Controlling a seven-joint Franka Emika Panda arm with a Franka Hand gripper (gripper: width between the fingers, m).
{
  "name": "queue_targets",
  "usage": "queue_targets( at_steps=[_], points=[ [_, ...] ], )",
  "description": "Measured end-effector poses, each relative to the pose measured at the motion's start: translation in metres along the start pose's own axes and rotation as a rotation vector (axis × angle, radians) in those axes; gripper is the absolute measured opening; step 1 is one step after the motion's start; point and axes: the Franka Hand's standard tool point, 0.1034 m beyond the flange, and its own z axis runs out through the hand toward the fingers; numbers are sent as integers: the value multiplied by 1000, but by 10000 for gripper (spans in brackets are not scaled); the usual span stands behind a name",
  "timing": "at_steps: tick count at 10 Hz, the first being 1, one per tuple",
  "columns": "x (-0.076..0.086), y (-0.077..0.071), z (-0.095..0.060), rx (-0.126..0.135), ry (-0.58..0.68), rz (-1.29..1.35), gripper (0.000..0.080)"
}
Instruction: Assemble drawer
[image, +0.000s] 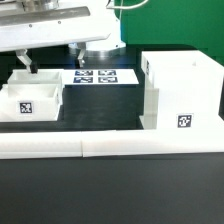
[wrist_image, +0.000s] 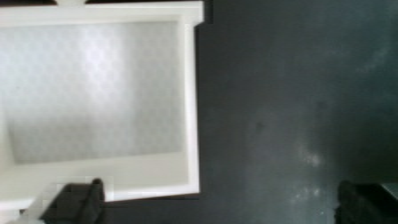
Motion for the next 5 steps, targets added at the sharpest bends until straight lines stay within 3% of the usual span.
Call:
queue_targets(
  at_steps=[3, 5],
  points=[
    [-1, 1, 1, 0, -2, 1, 649],
    [-7, 4, 14, -15, 4, -7, 649]
  ],
)
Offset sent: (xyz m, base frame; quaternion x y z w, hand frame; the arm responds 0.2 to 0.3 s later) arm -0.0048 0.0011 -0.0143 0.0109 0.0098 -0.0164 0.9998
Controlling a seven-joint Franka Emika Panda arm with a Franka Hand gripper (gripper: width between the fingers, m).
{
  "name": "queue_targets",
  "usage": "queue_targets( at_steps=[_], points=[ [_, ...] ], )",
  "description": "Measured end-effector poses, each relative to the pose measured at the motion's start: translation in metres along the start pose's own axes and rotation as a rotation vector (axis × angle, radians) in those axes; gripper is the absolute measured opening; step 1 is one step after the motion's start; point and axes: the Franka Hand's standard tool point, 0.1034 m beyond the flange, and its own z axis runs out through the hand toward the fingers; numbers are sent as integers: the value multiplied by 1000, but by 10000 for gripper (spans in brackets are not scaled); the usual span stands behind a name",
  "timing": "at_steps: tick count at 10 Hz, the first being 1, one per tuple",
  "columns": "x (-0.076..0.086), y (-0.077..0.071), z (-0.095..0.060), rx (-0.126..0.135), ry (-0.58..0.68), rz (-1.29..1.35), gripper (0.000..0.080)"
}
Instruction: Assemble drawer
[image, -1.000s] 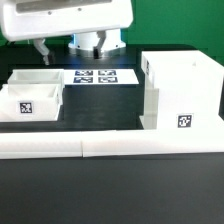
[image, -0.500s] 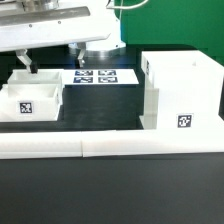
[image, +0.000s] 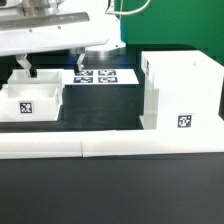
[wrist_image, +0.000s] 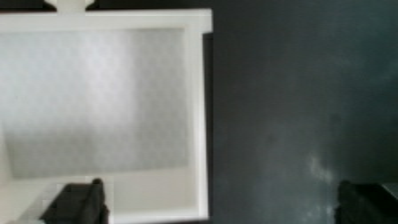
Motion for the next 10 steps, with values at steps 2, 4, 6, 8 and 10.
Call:
queue_targets(
  at_steps=[2, 4, 6, 8, 10],
  points=[
    [-7, 1, 10, -4, -11, 3, 649],
    [-10, 3, 21, -15, -8, 4, 649],
    [-12, 4, 33, -28, -2, 0, 649],
    [-14, 7, 44, -41, 2, 2, 649],
    [-16, 9, 57, -55, 5, 0, 649]
  ],
)
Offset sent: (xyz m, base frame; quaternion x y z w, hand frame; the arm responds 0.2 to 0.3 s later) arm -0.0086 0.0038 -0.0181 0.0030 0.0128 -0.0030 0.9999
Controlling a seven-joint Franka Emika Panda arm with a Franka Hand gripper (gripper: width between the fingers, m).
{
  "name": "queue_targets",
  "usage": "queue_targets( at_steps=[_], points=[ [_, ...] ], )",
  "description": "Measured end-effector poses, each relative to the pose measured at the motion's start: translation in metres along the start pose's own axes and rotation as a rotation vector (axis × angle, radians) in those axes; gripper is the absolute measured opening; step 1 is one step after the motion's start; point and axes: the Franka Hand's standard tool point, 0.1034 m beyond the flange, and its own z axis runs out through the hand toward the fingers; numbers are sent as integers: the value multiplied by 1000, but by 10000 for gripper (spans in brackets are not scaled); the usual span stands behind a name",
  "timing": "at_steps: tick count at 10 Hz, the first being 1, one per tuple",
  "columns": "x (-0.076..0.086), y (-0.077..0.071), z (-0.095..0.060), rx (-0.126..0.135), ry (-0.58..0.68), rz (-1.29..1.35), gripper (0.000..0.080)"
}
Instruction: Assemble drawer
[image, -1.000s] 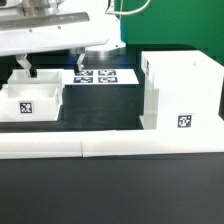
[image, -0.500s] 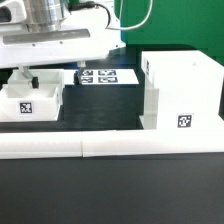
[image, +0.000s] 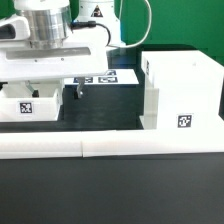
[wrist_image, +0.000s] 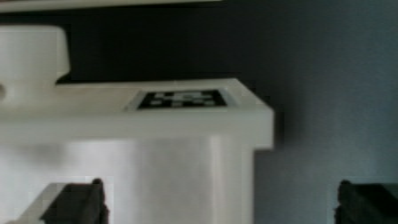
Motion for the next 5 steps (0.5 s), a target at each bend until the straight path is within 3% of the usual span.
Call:
queue_targets(
  at_steps=[5],
  points=[
    [-2, 0, 7, -7, 0, -2, 649]
  ],
)
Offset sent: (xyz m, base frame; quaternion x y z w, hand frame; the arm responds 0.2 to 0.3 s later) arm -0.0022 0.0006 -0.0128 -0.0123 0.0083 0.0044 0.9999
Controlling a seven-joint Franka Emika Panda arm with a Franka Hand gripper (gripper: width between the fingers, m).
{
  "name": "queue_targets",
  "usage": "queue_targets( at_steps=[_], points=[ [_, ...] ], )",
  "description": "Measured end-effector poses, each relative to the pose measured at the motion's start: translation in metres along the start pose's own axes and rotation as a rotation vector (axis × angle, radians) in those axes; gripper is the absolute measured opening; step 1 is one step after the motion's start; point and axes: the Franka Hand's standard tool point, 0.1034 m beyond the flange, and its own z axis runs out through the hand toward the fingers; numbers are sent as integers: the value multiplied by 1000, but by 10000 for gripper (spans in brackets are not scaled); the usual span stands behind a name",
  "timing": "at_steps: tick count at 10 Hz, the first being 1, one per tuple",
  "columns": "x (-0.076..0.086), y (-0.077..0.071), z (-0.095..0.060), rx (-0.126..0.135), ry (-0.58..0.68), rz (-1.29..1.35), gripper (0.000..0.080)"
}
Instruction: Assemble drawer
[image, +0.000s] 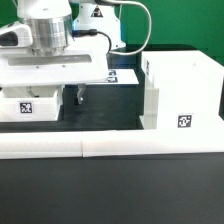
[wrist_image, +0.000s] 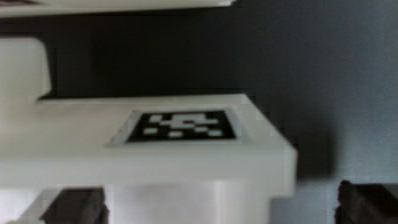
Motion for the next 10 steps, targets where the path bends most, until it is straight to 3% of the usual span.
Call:
queue_targets(
  at_steps=[1, 3, 4, 5, 6, 10],
  points=[
    [-2, 0, 1, 0, -3, 0, 649],
    [-2, 0, 1, 1, -4, 0, 387],
    [-2, 0, 1, 1, -4, 1, 387],
    [-2, 0, 1, 1, -4, 1, 194],
    [-3, -1, 1, 1, -5, 0, 73],
    [-2, -2, 1, 2, -5, -2, 40]
  ],
)
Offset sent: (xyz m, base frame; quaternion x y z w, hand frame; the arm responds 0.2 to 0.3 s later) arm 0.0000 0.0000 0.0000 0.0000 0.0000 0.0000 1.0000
